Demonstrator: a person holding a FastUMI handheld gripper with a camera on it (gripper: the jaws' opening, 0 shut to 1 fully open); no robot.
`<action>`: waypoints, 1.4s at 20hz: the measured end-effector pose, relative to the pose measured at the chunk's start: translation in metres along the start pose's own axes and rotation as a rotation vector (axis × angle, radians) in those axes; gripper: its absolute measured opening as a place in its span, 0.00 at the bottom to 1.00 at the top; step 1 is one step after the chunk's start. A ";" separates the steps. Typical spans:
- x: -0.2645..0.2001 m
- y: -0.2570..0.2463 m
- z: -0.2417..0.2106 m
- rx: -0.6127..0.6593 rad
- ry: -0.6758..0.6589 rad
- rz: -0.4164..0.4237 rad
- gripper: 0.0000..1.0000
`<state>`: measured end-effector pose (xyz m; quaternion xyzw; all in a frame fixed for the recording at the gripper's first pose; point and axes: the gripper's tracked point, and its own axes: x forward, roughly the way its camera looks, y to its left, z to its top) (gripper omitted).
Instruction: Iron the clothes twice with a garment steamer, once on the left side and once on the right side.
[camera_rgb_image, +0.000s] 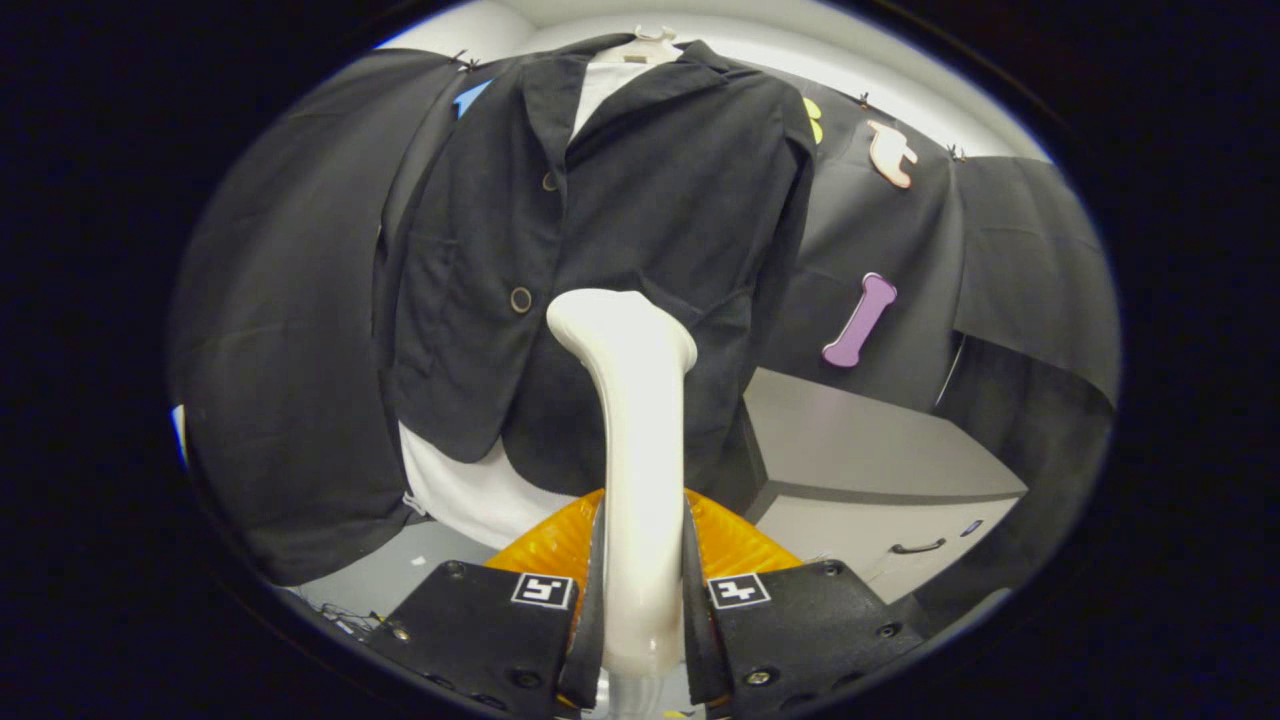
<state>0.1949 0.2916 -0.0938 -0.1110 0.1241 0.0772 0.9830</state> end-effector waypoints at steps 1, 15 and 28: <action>0.002 0.001 -0.007 -0.003 0.014 0.001 0.36; 0.011 0.010 -0.059 -0.008 0.111 0.030 0.36; -0.057 -0.019 0.088 0.093 -0.137 0.030 0.36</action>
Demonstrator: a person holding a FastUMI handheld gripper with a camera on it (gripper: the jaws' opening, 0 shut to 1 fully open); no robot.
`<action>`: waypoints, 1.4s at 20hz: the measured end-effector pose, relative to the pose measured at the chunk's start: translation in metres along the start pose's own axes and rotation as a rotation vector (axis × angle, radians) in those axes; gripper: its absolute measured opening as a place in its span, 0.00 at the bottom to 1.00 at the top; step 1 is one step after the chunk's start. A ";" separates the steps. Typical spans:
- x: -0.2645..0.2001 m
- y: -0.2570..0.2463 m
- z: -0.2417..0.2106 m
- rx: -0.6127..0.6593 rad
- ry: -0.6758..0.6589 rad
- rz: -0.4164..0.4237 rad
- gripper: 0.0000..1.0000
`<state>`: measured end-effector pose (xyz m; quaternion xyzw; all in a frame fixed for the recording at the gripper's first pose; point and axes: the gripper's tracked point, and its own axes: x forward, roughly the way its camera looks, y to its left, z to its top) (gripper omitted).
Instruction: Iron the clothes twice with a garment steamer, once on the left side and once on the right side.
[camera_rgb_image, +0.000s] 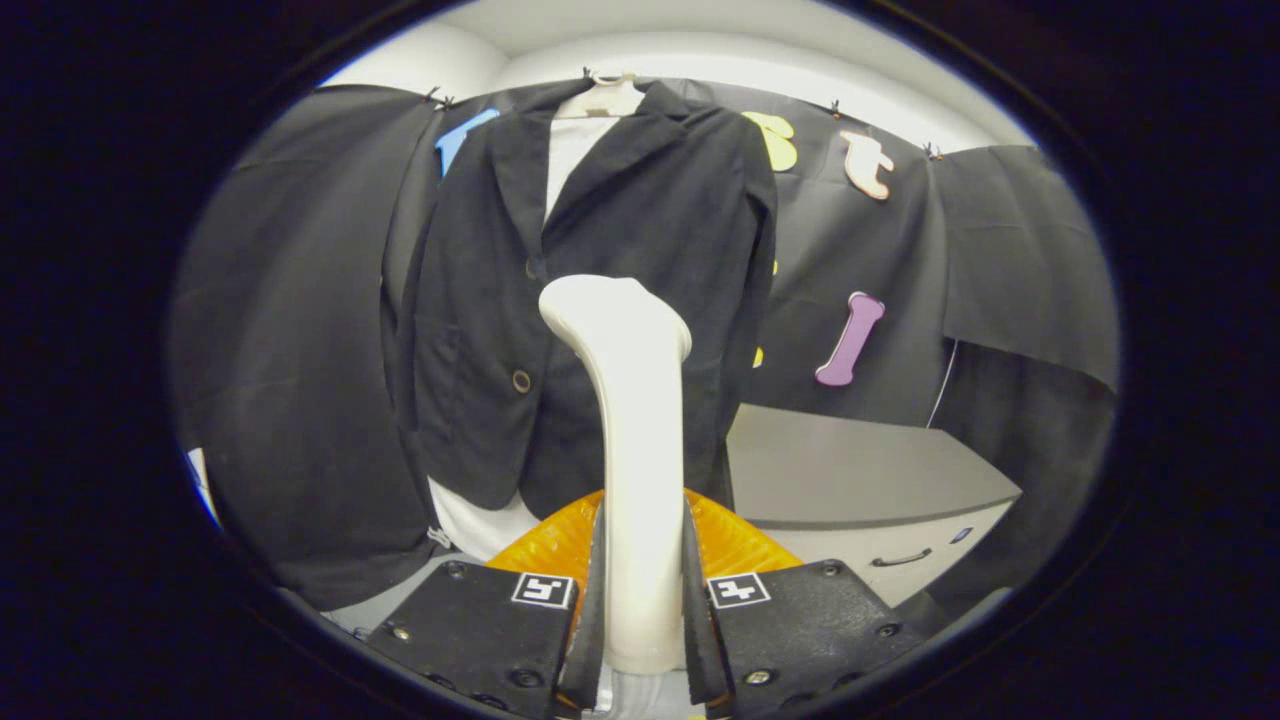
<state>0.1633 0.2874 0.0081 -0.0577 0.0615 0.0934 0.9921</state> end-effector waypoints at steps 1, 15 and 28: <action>-0.003 0.001 0.012 0.006 -0.019 0.005 0.36; -0.024 0.065 0.192 0.048 -0.294 0.104 0.36; -0.003 0.139 0.282 0.027 -0.390 0.097 0.36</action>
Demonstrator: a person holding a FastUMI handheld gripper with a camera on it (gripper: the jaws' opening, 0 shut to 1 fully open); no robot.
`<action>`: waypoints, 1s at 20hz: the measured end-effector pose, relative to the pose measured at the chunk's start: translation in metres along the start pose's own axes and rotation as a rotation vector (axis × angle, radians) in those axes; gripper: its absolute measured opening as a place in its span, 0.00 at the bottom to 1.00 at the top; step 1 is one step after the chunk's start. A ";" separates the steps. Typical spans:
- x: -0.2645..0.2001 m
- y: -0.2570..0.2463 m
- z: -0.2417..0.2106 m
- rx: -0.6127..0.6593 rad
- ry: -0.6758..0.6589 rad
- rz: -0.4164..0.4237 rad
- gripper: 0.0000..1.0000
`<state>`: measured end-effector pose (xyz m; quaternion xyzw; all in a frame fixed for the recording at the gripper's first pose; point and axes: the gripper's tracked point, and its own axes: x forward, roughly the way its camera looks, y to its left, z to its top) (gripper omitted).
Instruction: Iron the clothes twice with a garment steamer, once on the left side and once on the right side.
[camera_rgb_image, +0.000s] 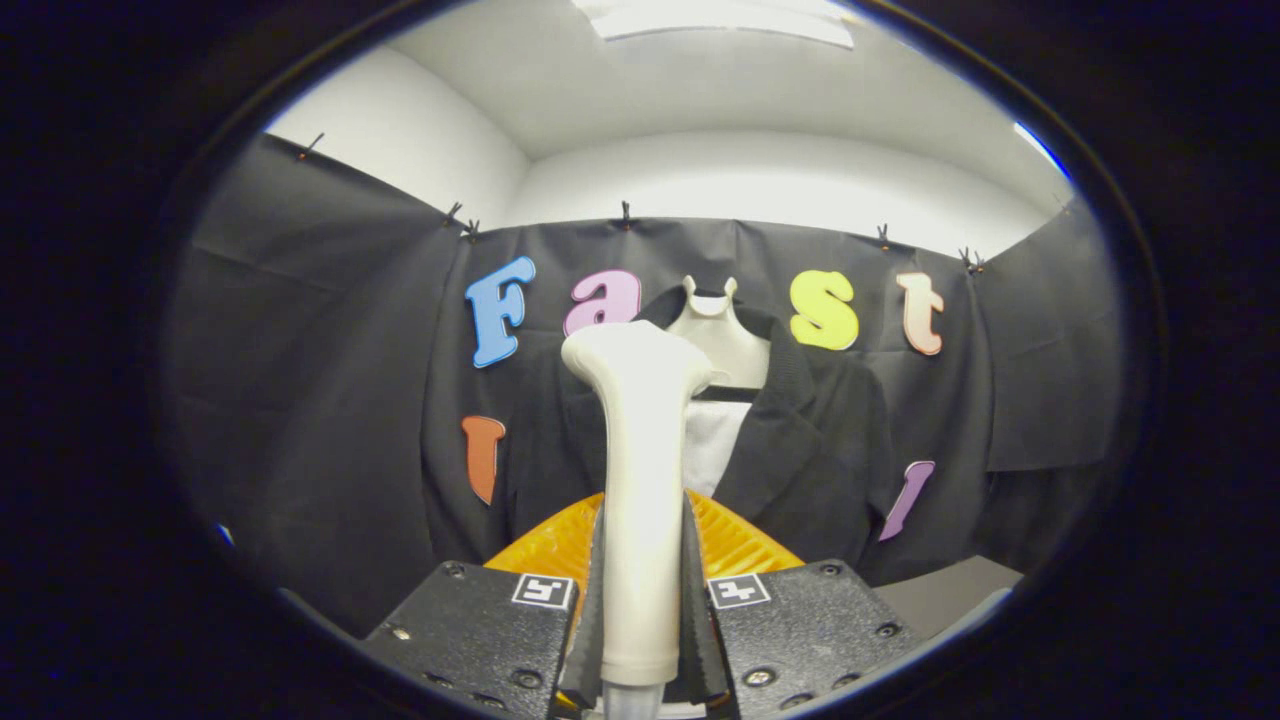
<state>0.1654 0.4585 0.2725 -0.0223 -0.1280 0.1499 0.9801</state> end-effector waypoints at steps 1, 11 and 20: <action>0.003 0.006 0.003 -0.007 -0.005 -0.004 0.36; 0.028 0.037 -0.045 -0.078 0.077 -0.034 0.36; 0.013 0.041 -0.098 -0.063 0.153 -0.052 0.36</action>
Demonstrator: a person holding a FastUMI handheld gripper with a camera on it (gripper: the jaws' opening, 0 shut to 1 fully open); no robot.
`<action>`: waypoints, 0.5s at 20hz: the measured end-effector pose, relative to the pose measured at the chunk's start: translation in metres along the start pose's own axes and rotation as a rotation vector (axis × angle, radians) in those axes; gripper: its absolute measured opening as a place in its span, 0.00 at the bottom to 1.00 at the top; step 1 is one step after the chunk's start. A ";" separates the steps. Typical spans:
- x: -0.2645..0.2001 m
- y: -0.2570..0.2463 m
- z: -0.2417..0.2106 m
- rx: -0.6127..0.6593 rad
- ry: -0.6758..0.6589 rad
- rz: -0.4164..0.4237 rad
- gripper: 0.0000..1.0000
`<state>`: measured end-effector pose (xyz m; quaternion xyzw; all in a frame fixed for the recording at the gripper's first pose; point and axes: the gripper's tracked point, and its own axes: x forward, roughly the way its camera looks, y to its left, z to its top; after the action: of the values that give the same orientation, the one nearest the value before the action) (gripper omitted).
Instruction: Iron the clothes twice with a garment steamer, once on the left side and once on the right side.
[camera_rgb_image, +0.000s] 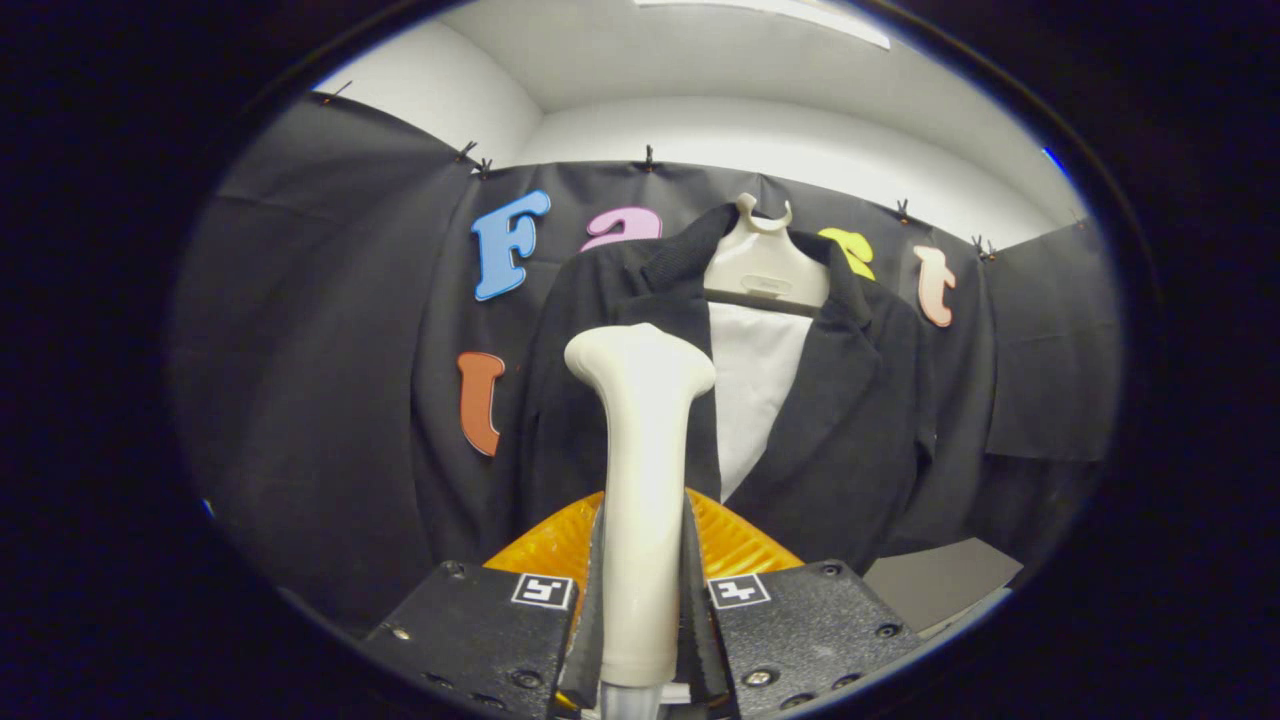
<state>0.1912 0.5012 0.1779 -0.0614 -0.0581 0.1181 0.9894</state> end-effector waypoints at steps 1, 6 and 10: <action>-0.001 0.001 -0.006 -0.001 0.009 -0.002 0.36; -0.007 0.008 -0.035 0.002 0.056 -0.002 0.36; -0.012 0.010 -0.059 -0.005 0.088 -0.007 0.36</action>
<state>0.1849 0.5013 0.1172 -0.0685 -0.0153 0.1116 0.9913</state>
